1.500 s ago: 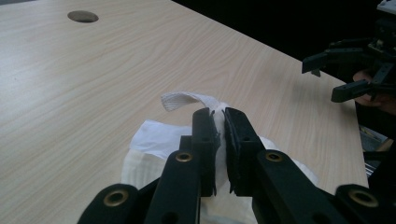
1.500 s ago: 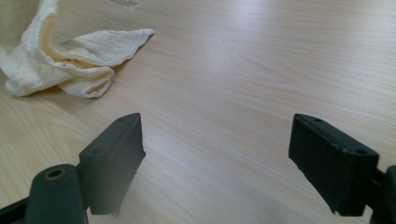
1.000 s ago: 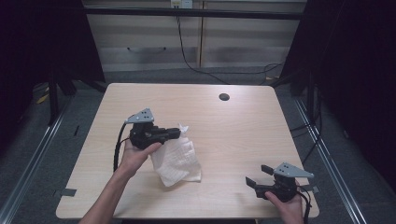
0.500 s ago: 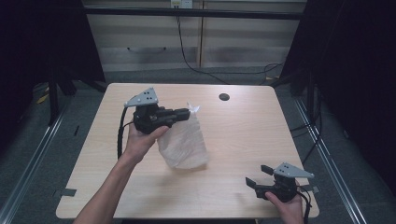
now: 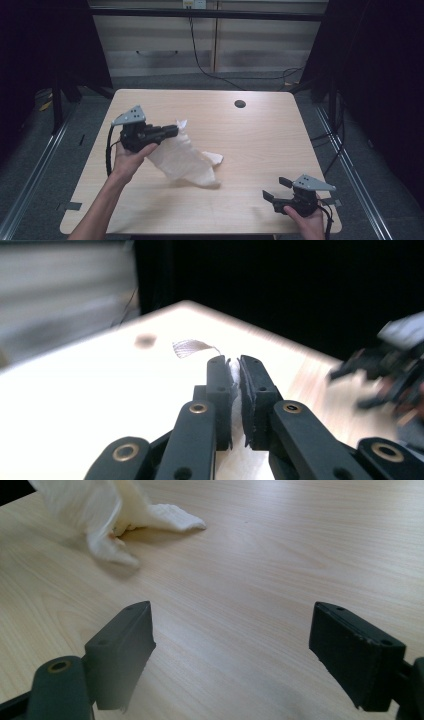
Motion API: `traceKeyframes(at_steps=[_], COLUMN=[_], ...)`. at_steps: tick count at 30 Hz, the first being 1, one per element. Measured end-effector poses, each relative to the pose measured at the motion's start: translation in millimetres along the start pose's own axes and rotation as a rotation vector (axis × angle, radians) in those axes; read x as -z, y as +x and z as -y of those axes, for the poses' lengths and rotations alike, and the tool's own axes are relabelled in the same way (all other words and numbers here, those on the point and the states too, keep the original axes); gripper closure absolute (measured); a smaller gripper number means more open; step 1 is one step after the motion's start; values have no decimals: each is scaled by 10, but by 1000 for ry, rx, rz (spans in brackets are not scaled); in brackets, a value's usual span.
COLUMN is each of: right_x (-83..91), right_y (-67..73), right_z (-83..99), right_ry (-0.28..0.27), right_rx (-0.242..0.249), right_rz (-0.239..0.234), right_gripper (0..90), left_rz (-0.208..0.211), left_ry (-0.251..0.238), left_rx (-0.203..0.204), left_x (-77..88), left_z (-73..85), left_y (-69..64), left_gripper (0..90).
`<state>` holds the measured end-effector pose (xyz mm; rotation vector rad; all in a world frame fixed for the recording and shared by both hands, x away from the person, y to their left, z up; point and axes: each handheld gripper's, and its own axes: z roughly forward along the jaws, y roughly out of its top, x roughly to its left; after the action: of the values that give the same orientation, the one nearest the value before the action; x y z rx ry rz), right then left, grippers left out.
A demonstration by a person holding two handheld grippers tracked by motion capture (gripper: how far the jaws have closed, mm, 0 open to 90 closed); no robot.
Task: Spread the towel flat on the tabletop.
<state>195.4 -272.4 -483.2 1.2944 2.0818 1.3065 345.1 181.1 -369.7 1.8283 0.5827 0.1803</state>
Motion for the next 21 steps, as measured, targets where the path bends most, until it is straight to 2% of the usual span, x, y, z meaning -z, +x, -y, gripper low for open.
traceKeyframes(at_steps=[1, 2, 3, 4, 6, 7, 10, 12, 13, 14, 17, 18, 19, 20, 21], right_x=[0, -24, -39, -39, -82, -97, -148, -197, -197, -268, -366, -424, -557, -629, -629], right_y=[0, 18, 24, 24, 57, 70, 130, 184, 184, 235, 289, 312, 346, 359, 359], right_z=[0, -12, -16, -16, -37, -49, -105, -166, -166, -254, -355, -404, -492, -528, -528], right_ry=[0, 7, 9, 9, 18, 18, 17, 15, 15, 6, 1, -3, 0, 1, 1], right_rx=[0, -4, 0, 0, 5, 6, 29, 44, 44, 67, 82, 93, 102, 106, 106], right_rz=[0, -3, -8, -8, -22, -29, -55, -79, -79, -106, -134, -148, -171, -186, -186], right_gripper=[178, 178, 178, 178, 179, 180, 229, 236, 236, 265, 278, 293, 330, 353, 353], left_rz=[2, -27, -27, -27, -61, -61, -92, -99, -99, -111, -139, -142, -152, -168, -168], left_ry=[4, 19, 22, 22, 54, 54, 68, 82, 82, 94, 119, 118, 123, 135, 135], left_rx=[27, 58, 74, 74, 79, 79, 115, 127, 127, 147, 150, 164, 174, 196, 196], left_x=[15, 65, 91, 91, 167, 167, 226, 229, 229, 223, 219, 224, 226, 227, 227], left_z=[116, 292, 357, 357, 490, 490, 657, 755, 755, 850, 910, 941, 975, 1054, 1054], left_y=[53, 138, 172, 172, 242, 242, 330, 358, 358, 392, 430, 455, 482, 550, 550], left_gripper=[841, 841, 840, 840, 840, 840, 840, 839, 839, 839, 839, 838, 838, 838, 838])
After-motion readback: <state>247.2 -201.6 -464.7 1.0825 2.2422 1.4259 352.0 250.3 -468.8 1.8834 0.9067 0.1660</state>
